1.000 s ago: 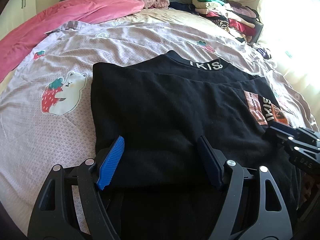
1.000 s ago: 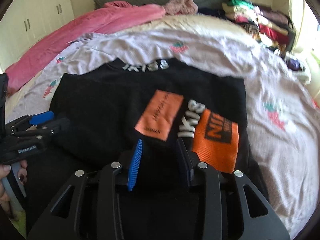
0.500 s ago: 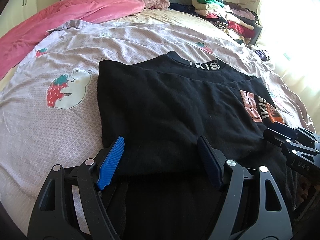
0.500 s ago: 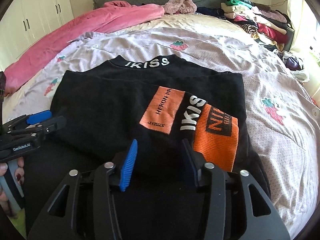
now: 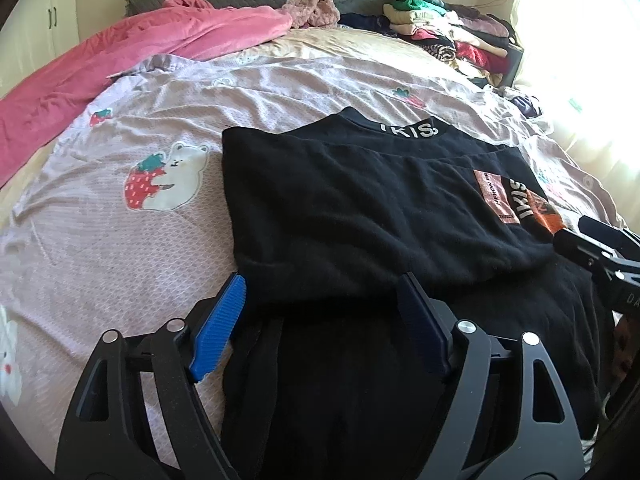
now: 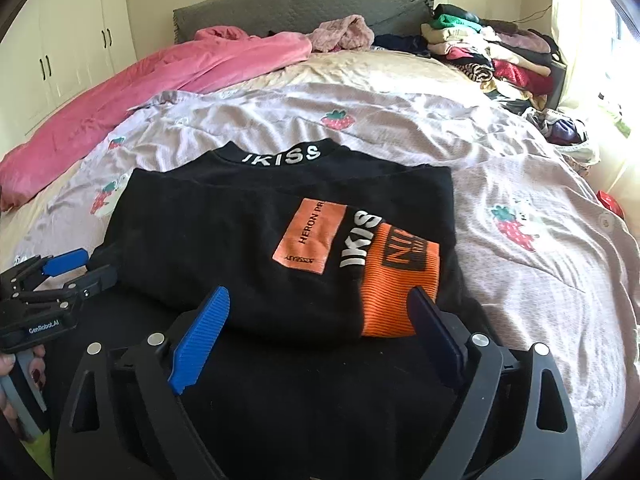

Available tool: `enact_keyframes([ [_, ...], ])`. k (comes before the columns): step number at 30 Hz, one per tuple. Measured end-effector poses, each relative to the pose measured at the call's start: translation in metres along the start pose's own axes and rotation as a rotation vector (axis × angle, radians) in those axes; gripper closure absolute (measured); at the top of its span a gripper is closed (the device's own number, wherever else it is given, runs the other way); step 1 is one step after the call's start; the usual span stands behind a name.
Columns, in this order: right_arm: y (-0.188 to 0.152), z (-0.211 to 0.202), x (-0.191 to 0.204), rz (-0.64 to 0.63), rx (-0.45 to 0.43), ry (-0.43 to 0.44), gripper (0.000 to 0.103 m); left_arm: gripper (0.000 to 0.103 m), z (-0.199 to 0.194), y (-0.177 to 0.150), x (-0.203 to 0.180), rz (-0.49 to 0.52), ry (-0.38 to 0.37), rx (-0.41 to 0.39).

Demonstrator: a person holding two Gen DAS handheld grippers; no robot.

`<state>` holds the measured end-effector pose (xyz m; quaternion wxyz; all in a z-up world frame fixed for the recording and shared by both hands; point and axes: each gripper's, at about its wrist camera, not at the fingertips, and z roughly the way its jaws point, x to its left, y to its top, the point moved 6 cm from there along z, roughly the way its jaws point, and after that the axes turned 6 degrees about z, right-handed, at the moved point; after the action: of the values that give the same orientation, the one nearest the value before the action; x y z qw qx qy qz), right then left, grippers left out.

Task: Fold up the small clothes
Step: 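Open the right tool and move both tools toward the sweatshirt hem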

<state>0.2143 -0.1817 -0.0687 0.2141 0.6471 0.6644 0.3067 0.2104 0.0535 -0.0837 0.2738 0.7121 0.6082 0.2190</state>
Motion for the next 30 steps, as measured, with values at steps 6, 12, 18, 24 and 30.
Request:
enact_keyframes([
  [6, 0.0, -0.01, -0.001, 0.019, -0.02, -0.003, 0.009, 0.012, -0.015, -0.004, 0.007, -0.021, 0.015, -0.012],
  [12, 0.001, -0.017, 0.004, 0.011, -0.034, 0.006, 0.006, 0.01, -0.03, -0.006, 0.013, -0.041, 0.032, -0.028],
  [18, 0.002, -0.028, 0.007, 0.008, -0.052, 0.015, 0.005, 0.01, -0.043, -0.007, 0.017, -0.052, 0.043, -0.044],
  [24, 0.002, -0.036, 0.004, 0.022, -0.063, 0.019, 0.005, 0.01, -0.057, -0.009, 0.019, -0.055, 0.054, -0.054],
  [30, 0.002, -0.045, 0.001, 0.034, -0.076, 0.035, 0.005, 0.01, -0.07, -0.01, 0.019, -0.05, 0.074, -0.069],
])
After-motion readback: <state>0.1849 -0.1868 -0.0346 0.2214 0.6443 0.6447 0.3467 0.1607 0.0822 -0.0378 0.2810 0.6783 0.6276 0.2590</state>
